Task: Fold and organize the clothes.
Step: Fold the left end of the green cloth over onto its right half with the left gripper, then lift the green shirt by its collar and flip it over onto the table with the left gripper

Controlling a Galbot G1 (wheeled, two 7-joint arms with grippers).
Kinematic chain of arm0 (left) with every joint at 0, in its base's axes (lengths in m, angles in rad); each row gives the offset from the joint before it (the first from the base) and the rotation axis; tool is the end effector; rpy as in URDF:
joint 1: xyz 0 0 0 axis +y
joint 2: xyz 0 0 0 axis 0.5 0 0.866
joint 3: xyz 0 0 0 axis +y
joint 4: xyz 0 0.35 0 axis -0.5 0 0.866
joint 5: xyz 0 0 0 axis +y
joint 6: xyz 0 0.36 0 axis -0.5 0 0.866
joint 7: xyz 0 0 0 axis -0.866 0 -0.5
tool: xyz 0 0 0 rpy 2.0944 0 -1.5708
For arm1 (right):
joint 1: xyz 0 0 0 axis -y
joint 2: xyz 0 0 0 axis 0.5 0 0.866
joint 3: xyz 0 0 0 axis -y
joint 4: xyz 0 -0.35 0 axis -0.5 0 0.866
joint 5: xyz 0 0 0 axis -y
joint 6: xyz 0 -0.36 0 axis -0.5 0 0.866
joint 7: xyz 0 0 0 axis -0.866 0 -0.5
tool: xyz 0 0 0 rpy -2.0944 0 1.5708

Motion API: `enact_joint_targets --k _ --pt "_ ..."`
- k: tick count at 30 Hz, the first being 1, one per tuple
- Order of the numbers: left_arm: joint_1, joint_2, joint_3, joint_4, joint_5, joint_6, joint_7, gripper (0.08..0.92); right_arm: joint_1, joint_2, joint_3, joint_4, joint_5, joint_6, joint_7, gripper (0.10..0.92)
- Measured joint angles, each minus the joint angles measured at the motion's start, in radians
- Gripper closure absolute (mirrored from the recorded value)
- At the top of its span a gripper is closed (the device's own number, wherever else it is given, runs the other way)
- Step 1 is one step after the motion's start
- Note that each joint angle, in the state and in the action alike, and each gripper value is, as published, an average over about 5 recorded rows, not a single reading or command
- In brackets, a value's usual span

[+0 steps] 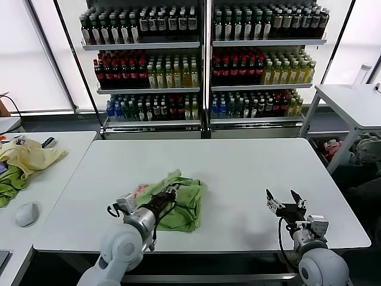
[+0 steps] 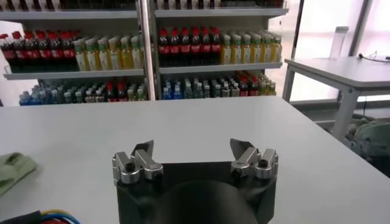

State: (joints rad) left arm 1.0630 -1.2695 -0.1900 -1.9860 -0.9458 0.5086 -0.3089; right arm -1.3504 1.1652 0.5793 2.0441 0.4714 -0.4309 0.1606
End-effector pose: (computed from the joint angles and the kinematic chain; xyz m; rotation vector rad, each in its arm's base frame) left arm 0.3076 -0.0422 -0.2325 -0.5139 -2.5949 0.6630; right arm 0.2564 -0.0897 -0.2518 -0.0086 -2.8584 -0.0269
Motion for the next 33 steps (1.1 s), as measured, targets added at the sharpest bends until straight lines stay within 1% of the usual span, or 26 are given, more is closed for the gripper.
enact_joint_targets --k 5,10,15,19,23,28,33 --pt "-0.009 -0.011 0.053 0.005 0.073 -0.011 0.034 0.610 0.008 0.002 -0.007 -0.010 0.000 0.000 0.000 0.203" --pt "-0.003 -0.017 0.076 0.000 0.148 -0.025 0.059 0.463 0.018 0.007 -0.014 -0.020 -0.001 0.001 0.000 0.203" --pt "0.021 -0.009 0.068 -0.021 0.212 -0.038 0.072 0.325 0.025 0.012 -0.018 -0.028 -0.002 0.002 0.000 0.203" --pt "0.053 0.016 0.030 -0.027 0.258 -0.058 0.070 0.216 0.030 0.015 -0.020 -0.033 -0.004 0.004 -0.001 0.203" --pt "0.089 0.056 -0.032 -0.011 0.286 -0.081 0.065 0.180 0.035 0.018 -0.021 -0.040 -0.006 0.007 -0.001 0.203" --pt "0.120 0.100 -0.108 0.028 0.308 -0.104 0.062 0.177 0.036 0.024 -0.021 -0.045 -0.010 0.008 -0.001 0.203" --pt "0.129 0.117 -0.148 0.077 0.310 -0.110 0.058 0.177 0.032 0.028 -0.020 -0.042 -0.015 0.009 -0.001 0.203"
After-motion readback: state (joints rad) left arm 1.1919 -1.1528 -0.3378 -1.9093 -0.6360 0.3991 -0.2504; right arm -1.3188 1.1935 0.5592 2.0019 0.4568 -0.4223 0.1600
